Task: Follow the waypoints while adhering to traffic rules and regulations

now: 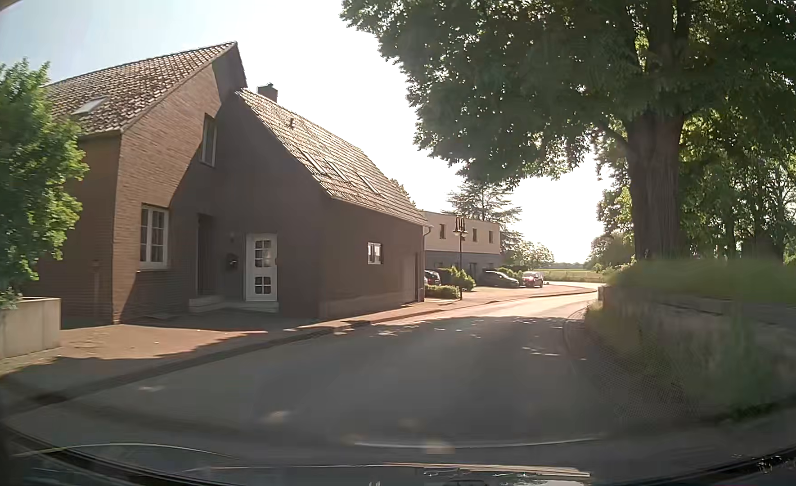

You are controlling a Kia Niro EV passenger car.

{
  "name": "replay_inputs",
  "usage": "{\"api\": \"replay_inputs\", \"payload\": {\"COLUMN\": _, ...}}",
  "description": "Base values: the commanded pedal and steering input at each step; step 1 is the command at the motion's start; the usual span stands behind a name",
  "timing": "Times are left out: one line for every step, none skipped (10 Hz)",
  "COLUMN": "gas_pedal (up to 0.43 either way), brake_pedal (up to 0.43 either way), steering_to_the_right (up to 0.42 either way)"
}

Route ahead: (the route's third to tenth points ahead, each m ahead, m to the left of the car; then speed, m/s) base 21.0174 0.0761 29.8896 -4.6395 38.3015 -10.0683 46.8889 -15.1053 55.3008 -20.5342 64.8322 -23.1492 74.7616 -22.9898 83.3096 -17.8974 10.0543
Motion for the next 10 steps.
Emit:
{"api": "replay_inputs", "payload": {"gas_pedal": 0.189, "brake_pedal": 0.0, "steering_to_the_right": 0.069}}
{"api": "replay_inputs", "payload": {"gas_pedal": 0.189, "brake_pedal": 0.0, "steering_to_the_right": 0.068}}
{"api": "replay_inputs", "payload": {"gas_pedal": 0.189, "brake_pedal": 0.0, "steering_to_the_right": 0.07}}
{"api": "replay_inputs", "payload": {"gas_pedal": 0.189, "brake_pedal": 0.0, "steering_to_the_right": 0.074}}
{"api": "replay_inputs", "payload": {"gas_pedal": 0.189, "brake_pedal": 0.0, "steering_to_the_right": 0.076}}
{"api": "replay_inputs", "payload": {"gas_pedal": 0.189, "brake_pedal": 0.0, "steering_to_the_right": 0.077}}
{"api": "replay_inputs", "payload": {"gas_pedal": 0.189, "brake_pedal": 0.0, "steering_to_the_right": 0.076}}
{"api": "replay_inputs", "payload": {"gas_pedal": 0.189, "brake_pedal": 0.0, "steering_to_the_right": 0.076}}
{"api": "replay_inputs", "payload": {"gas_pedal": 0.177, "brake_pedal": 0.0, "steering_to_the_right": 0.075}}
{"api": "replay_inputs", "payload": {"gas_pedal": 0.177, "brake_pedal": 0.0, "steering_to_the_right": 0.074}}
